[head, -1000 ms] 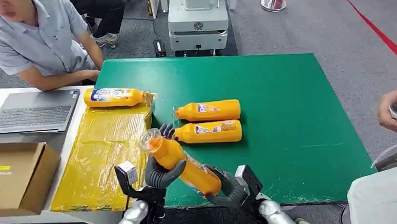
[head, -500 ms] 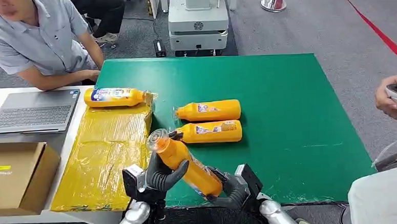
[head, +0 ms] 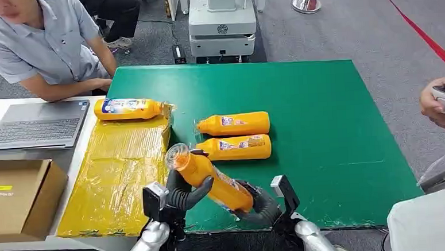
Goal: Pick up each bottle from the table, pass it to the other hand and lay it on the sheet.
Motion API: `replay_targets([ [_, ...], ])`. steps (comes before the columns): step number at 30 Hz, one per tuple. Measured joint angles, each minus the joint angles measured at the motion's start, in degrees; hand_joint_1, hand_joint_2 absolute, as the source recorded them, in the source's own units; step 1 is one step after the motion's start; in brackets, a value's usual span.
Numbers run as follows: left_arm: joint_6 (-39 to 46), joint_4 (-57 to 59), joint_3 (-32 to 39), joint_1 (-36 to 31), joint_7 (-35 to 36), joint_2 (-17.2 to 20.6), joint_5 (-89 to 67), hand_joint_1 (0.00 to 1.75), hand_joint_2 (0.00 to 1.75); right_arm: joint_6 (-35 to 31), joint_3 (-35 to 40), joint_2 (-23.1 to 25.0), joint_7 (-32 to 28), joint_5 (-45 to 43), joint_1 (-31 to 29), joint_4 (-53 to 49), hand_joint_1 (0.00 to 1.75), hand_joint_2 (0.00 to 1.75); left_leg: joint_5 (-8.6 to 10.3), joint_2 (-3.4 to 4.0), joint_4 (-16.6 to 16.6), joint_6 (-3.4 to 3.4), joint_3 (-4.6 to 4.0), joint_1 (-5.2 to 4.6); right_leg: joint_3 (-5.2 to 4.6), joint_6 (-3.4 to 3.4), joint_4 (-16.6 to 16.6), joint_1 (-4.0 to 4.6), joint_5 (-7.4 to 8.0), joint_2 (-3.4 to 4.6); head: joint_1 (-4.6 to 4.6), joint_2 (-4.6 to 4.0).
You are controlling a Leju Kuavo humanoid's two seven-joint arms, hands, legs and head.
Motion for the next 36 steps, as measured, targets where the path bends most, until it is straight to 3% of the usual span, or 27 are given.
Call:
replay_targets([
  [1,2.4,0.1,-0.3,-0.3,0.8,0.0,-2.4,1.75,1.75,0.0,-0.2,0.0,0.4,-0.5,0.0,-0.3,0.87,1.75,0.00,0.00,0.0,0.00,0.00,0.00,0.00,0.00,0.0,0.00,0.00,0.00,0.00,0.00],
  [2,4.8,0.1,-0.4,-0.6,2.1,0.2,-4.8,1.75,1.75,-0.3,-0.6,-0.1,0.7,-0.9,0.1,-0.5,0.68,1.75,0.00,0.00,0.0,0.00,0.00,0.00,0.00,0.00,0.0,0.00,0.00,0.00,-0.02,0.00],
  [3,7.0,0.1,-0.4,-0.9,3.7,0.4,-7.2,1.75,1.75,-0.6,-1.0,-0.2,1.1,-1.3,0.2,-0.7,0.63,1.75,0.00,0.00,0.0,0.00,0.00,0.00,0.00,0.00,0.0,0.00,0.00,0.00,-0.02,0.00],
  [4,8.5,0.1,-0.5,-1.4,5.2,0.7,-9.4,1.75,1.75,-0.9,-1.4,-0.2,1.2,-1.7,0.4,-0.9,0.44,1.75,0.00,0.00,0.0,0.00,0.00,0.00,0.00,0.00,0.0,0.00,0.00,0.00,0.04,0.00],
  [5,9.2,0.0,-0.7,-1.7,6.3,0.9,-10.7,1.75,1.75,-0.9,-1.6,-0.2,1.2,-1.9,0.5,-0.9,0.12,1.75,0.00,0.00,0.0,0.00,0.00,0.00,0.00,0.00,0.0,0.00,0.00,0.00,0.09,0.00],
  [6,9.5,-0.1,-0.8,-1.8,7.0,1.1,-11.8,1.75,1.75,-1.0,-1.7,-0.2,1.2,-2.0,0.6,-0.9,0.02,1.75,0.00,0.00,0.0,0.00,0.00,0.00,0.00,0.00,0.0,0.00,0.00,0.00,0.02,0.00],
  [9,10.6,-1.9,-1.3,-1.8,8.7,2.9,-17.6,1.75,1.75,-1.4,-2.1,0.3,1.0,-2.0,0.7,-0.9,0.00,1.75,0.00,0.00,0.0,0.00,0.00,0.00,0.00,0.00,0.0,0.00,0.00,0.00,-0.15,0.00],
  [14,16.0,-6.5,-1.8,-2.4,17.4,8.4,-39.4,1.75,1.75,-2.3,-5.0,1.5,-1.0,-2.7,0.9,-0.8,0.00,1.75,0.00,0.00,0.0,0.00,0.00,0.00,0.00,0.00,0.0,0.00,0.00,0.00,0.35,0.00],
  [16,15.6,-6.8,-1.0,-2.0,18.6,10.1,-40.5,1.75,1.75,-2.2,-5.6,1.7,-1.3,-3.0,0.8,-0.9,0.00,1.75,0.00,0.00,0.0,0.00,0.00,0.00,0.00,0.00,0.0,0.00,0.00,0.00,-0.50,0.00],
  [19,11.3,-9.0,0.1,-1.6,18.6,10.6,-38.0,1.75,1.75,-2.2,-5.6,2.4,-1.5,-2.9,0.9,-0.9,0.00,1.75,0.00,0.00,0.0,0.00,0.00,0.00,0.00,0.00,0.0,0.00,0.00,0.00,-0.26,0.00],
  [21,8.8,-9.9,0.2,-1.1,18.2,10.4,-35.9,1.75,1.75,-2.1,-5.6,2.6,-1.7,-2.7,0.9,-0.9,0.00,1.75,0.00,0.00,0.0,0.00,0.00,0.00,0.00,0.00,0.0,0.00,0.00,0.00,0.59,0.00],
  [25,7.0,-10.4,0.2,0.3,17.5,9.7,-33.2,1.75,1.75,-2.1,-6.1,2.4,-1.9,-2.5,1.2,-0.9,0.00,1.75,0.00,0.00,0.0,0.00,0.00,0.00,0.00,0.00,0.0,0.00,0.00,0.00,-0.39,0.00],
  [27,6.8,-10.4,0.2,0.4,17.0,9.5,-32.9,1.75,1.75,-2.0,-6.3,2.3,-1.9,-2.5,1.3,-0.9,0.00,1.75,0.00,0.00,0.0,0.00,0.00,0.00,0.00,0.00,0.0,0.00,0.00,0.00,-0.24,0.00],
  [30,8.4,-10.6,0.2,0.5,16.7,9.5,-34.4,1.75,1.75,-2.0,-6.5,2.3,-1.9,-2.3,1.4,-1.4,0.00,1.75,0.00,0.00,0.0,0.00,0.00,0.00,0.00,0.00,0.0,0.00,0.00,0.00,0.33,0.00],
  [34,12.8,-13.4,0.2,0.9,16.4,10.0,-38.7,1.75,1.75,-1.8,-6.5,2.3,-1.9,-2.1,1.7,-1.4,0.00,1.75,0.00,0.00,0.0,0.00,0.00,0.00,0.00,0.00,0.0,0.00,0.00,0.00,-0.31,0.00],
  [36,19.0,-16.0,0.2,0.7,18.3,11.2,-49.0,1.75,1.75,-1.4,-6.5,2.5,-1.8,-2.3,2.0,-1.4,0.00,1.75,0.00,0.00,0.0,0.00,0.00,0.00,0.00,0.00,0.0,0.00,0.00,0.00,0.04,0.00],
])
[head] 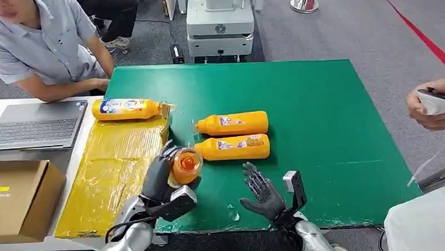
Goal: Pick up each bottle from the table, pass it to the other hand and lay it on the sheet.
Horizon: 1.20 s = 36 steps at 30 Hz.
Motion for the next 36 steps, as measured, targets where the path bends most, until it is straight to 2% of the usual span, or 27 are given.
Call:
replay_targets([
  [2,2.3,-1.3,-0.1,-0.9,4.4,1.6,-11.4,1.75,1.75,0.0,0.0,0.1,0.0,-0.1,0.1,0.0,0.00,1.75,0.00,0.00,0.0,0.00,0.00,0.00,0.00,0.00,0.0,0.00,0.00,0.00,0.26,0.00],
  [6,1.4,-0.8,-0.5,-2.1,11.7,3.3,-25.5,1.75,1.75,0.1,0.0,0.1,-0.2,0.2,0.4,0.0,0.00,1.75,0.00,0.00,0.0,0.00,0.00,0.00,0.00,0.00,0.0,0.00,0.00,0.00,-0.37,0.00],
  [10,-2.0,1.2,-1.6,-2.7,18.1,4.0,-35.6,1.75,1.75,0.0,-0.4,-0.1,-0.2,0.2,0.9,0.0,0.00,1.75,0.00,0.00,0.0,0.00,0.00,0.00,0.00,0.00,0.0,0.00,0.00,0.00,0.20,0.00],
  [14,-7.2,4.4,-3.2,-5.0,20.4,4.4,-38.3,1.75,1.75,0.1,-0.9,-0.1,0.2,0.2,1.4,0.0,0.00,1.75,0.00,0.00,0.0,0.00,0.00,0.00,0.00,0.00,0.0,0.00,0.00,0.00,-0.33,0.00],
  [17,-12.1,7.7,-4.8,-7.4,21.7,4.3,-39.4,1.75,1.75,0.1,-0.9,0.0,0.7,0.2,1.4,0.0,0.00,1.75,0.00,0.00,0.0,0.00,0.00,0.00,0.00,0.00,0.0,0.00,0.00,0.00,0.04,0.00],
  [21,-20.6,16.5,-7.2,-12.2,22.6,2.1,-39.1,1.75,1.75,0.5,-0.9,0.4,1.4,0.5,1.4,0.1,0.00,1.75,0.00,0.00,0.0,0.00,0.00,0.00,0.00,0.00,0.0,0.00,0.00,0.00,-0.26,0.00],
  [27,-24.9,28.5,-8.1,-17.5,24.2,-0.9,-35.5,1.75,1.75,0.9,-0.9,1.4,2.0,1.2,0.2,1.0,0.00,1.75,0.00,0.00,0.0,0.00,0.00,0.00,0.00,0.00,0.0,0.00,0.00,0.00,-0.04,0.00],
  [34,-25.3,35.5,-8.3,-19.5,25.7,-1.6,-33.4,1.75,1.75,-0.3,-0.8,1.9,0.3,3.7,-0.6,0.9,0.00,1.75,0.00,0.00,0.0,0.00,0.00,0.00,0.00,0.00,0.0,0.00,0.00,0.00,0.00,0.00],
  [36,-25.1,36.1,-8.3,-19.5,26.2,-1.7,-33.1,1.48,1.75,-0.7,-0.7,1.9,-0.1,4.7,-0.4,-0.4,0.00,1.75,0.00,0.00,0.0,0.00,0.00,0.00,0.00,0.00,0.0,0.00,0.00,0.00,-0.04,0.00],
])
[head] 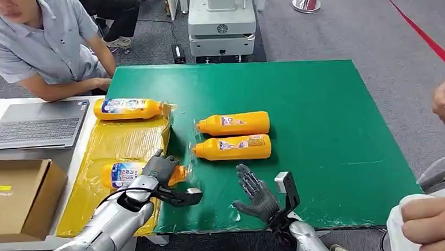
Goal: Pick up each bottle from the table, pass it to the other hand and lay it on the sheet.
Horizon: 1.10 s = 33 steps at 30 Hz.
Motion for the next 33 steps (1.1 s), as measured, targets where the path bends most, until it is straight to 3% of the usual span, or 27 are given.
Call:
replay_targets([
  [1,0.2,0.4,0.0,0.0,0.3,0.0,0.2,1.36,1.75,-0.3,0.2,0.0,-0.1,0.6,0.1,-1.0,0.00,1.75,0.00,0.00,0.0,0.00,0.00,0.00,0.00,0.00,0.0,0.00,0.00,0.00,-0.02,0.00],
  [5,0.8,2.7,0.5,0.0,1.3,-0.2,0.3,1.36,1.75,-1.4,0.9,0.0,0.4,2.4,0.3,-4.0,0.00,1.75,0.00,0.00,0.0,0.00,0.00,0.00,0.00,0.00,0.0,0.00,0.00,0.00,-0.04,0.00],
  [6,0.8,3.0,0.6,0.0,1.4,-0.2,0.3,1.27,1.75,-1.5,0.9,0.1,0.6,2.5,0.3,-4.1,0.00,1.75,0.00,0.00,0.0,0.00,0.00,0.00,0.00,0.00,0.0,0.00,0.00,0.00,-0.02,0.00],
  [7,0.8,3.3,0.7,0.0,1.4,-0.2,0.3,0.66,1.75,-1.5,0.9,0.1,0.7,2.6,0.4,-4.2,0.00,1.75,0.00,0.00,0.0,0.00,0.00,0.00,0.00,0.00,0.0,0.00,0.00,0.00,0.02,0.00],
  [8,0.8,3.4,0.8,-0.1,1.4,-0.3,0.3,0.38,1.75,-1.5,0.9,0.1,0.8,2.6,0.5,-4.2,0.00,1.75,0.00,0.00,0.0,0.00,0.00,0.00,0.00,0.00,0.0,0.00,0.00,0.00,0.04,0.00],
  [10,0.8,3.6,0.8,-0.1,1.4,-0.4,0.4,0.05,1.75,-1.5,0.9,0.1,0.8,2.6,0.6,-4.2,0.00,1.75,0.00,0.00,0.0,0.00,0.00,0.00,0.00,0.00,0.0,0.00,0.00,0.00,0.00,0.00],
  [11,0.8,3.7,0.8,-0.1,1.4,-0.5,0.4,0.00,1.75,-1.5,0.9,0.0,0.8,2.6,0.6,-4.2,0.00,1.75,0.00,0.00,0.0,0.00,0.00,0.00,0.00,0.00,0.0,0.00,0.00,0.00,-0.04,0.00],
  [24,3.0,4.3,0.8,-1.1,0.5,-0.6,0.5,0.00,1.75,-2.7,0.9,-0.5,0.8,2.7,0.6,-3.2,0.00,1.75,0.00,0.00,0.0,0.00,0.00,0.00,0.00,0.00,0.0,0.00,0.00,0.00,-0.02,0.00],
  [33,7.2,-6.4,0.8,2.1,0.2,1.1,0.2,0.00,1.75,-3.5,0.6,-1.4,0.5,2.7,1.1,-3.5,0.00,1.75,0.00,0.00,0.0,0.00,0.00,0.00,0.00,0.00,0.0,0.00,0.00,0.00,-0.04,0.00],
])
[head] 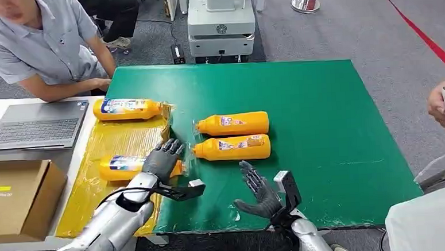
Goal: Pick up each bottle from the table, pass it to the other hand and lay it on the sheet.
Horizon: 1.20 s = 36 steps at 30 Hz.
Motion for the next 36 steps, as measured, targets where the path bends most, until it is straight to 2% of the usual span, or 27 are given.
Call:
replay_targets([
  [10,5.7,-16.0,0.0,7.6,-1.8,3.2,-0.4,0.00,1.75,-1.1,-1.0,-1.1,-0.3,0.3,2.4,-2.1,0.00,1.75,0.00,0.00,0.0,0.00,0.00,0.00,0.00,0.00,0.0,0.00,0.00,0.00,0.00,0.00],
  [15,7.8,-28.1,0.0,12.5,-10.5,5.3,8.9,0.00,1.75,-1.7,-1.6,-1.7,-1.1,1.0,3.7,-3.3,0.00,1.75,0.00,0.00,0.0,0.00,0.00,0.00,0.00,0.00,0.0,0.00,0.00,0.00,0.11,0.00],
  [18,9.0,-34.1,0.9,15.8,-18.9,5.6,22.1,0.00,1.75,-4.6,-1.6,-1.5,-2.7,2.8,5.0,-8.1,0.00,1.75,0.00,0.00,0.0,0.00,0.00,0.00,0.00,0.00,0.0,0.00,0.00,0.00,0.00,0.00],
  [19,9.5,-35.1,1.5,16.9,-20.6,5.5,25.1,0.00,1.75,-5.9,-1.6,-1.2,-2.8,3.3,5.5,-10.5,0.00,0.00,0.00,0.00,0.0,0.00,0.00,0.00,0.00,0.00,0.0,0.00,0.00,0.00,-0.11,0.00],
  [22,10.8,-36.4,3.3,19.8,-23.8,4.3,31.2,0.00,1.75,-9.6,-1.5,-0.2,-2.8,4.7,7.3,-19.0,0.00,0.00,0.00,0.00,0.0,0.00,0.00,0.00,0.00,0.00,0.0,0.00,0.00,0.00,0.00,0.00],
  [27,14.1,-36.7,7.6,25.2,-28.1,0.0,40.1,0.00,1.75,-19.0,-0.7,1.2,-3.2,8.0,12.5,-34.3,0.00,0.00,0.00,0.00,0.0,0.00,0.00,0.00,0.00,0.00,0.0,0.00,0.00,0.00,-0.02,0.00],
  [32,14.2,-36.9,8.5,26.9,-30.5,-1.8,47.0,0.00,1.75,-28.3,-0.6,3.4,-1.6,8.1,16.0,-39.5,0.00,0.00,0.00,0.00,0.0,0.00,0.00,0.00,0.00,0.00,0.0,0.00,0.00,0.00,-0.04,0.00],
  [36,14.2,-36.9,8.7,27.6,-31.2,-2.5,51.2,0.00,1.75,-32.4,-0.3,3.1,0.7,7.4,16.5,-39.6,0.00,0.00,0.00,0.00,0.0,0.00,0.00,0.00,0.00,0.00,0.0,0.00,0.00,0.00,0.11,0.00],
])
